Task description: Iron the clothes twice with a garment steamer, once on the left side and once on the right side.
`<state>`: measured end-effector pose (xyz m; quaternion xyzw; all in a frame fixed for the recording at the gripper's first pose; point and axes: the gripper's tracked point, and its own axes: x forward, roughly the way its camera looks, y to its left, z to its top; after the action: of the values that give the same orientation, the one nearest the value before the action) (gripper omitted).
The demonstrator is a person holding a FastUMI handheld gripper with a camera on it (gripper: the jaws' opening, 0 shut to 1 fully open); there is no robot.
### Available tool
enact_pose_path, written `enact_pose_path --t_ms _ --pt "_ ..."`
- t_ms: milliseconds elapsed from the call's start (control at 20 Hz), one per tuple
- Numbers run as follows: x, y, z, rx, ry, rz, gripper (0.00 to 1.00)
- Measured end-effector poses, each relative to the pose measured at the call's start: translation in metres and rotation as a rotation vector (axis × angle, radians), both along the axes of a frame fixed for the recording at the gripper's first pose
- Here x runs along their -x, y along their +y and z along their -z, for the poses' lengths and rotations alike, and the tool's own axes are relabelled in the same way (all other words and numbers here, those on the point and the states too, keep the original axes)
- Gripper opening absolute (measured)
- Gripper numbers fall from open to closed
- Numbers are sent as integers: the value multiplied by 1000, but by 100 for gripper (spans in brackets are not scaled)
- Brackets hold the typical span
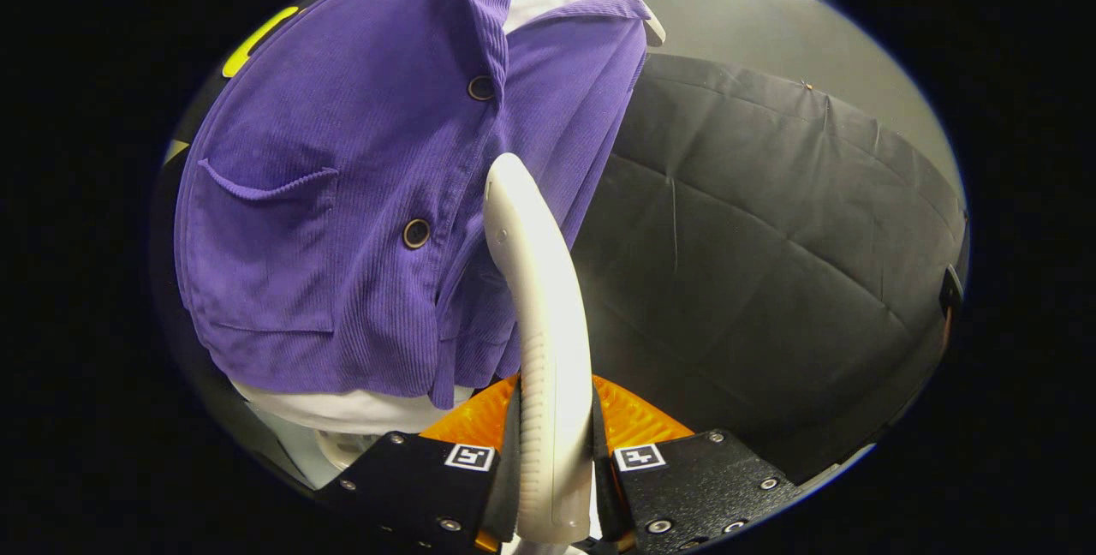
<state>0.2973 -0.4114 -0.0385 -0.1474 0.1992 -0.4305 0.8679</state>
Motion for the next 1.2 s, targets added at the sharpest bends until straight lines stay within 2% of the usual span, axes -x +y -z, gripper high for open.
enact_pose_path --t_ms 250,400,650,900,1200 --pt "2 0 0 -11 -4 -18 37" --pt "0 1 4 -60 -8 -26 36" --pt "15 6 14 -95 33 -86 36" --pt "56 45 8 -92 19 -191 37" --pt "91 123 -33 -87 -23 -367 36"
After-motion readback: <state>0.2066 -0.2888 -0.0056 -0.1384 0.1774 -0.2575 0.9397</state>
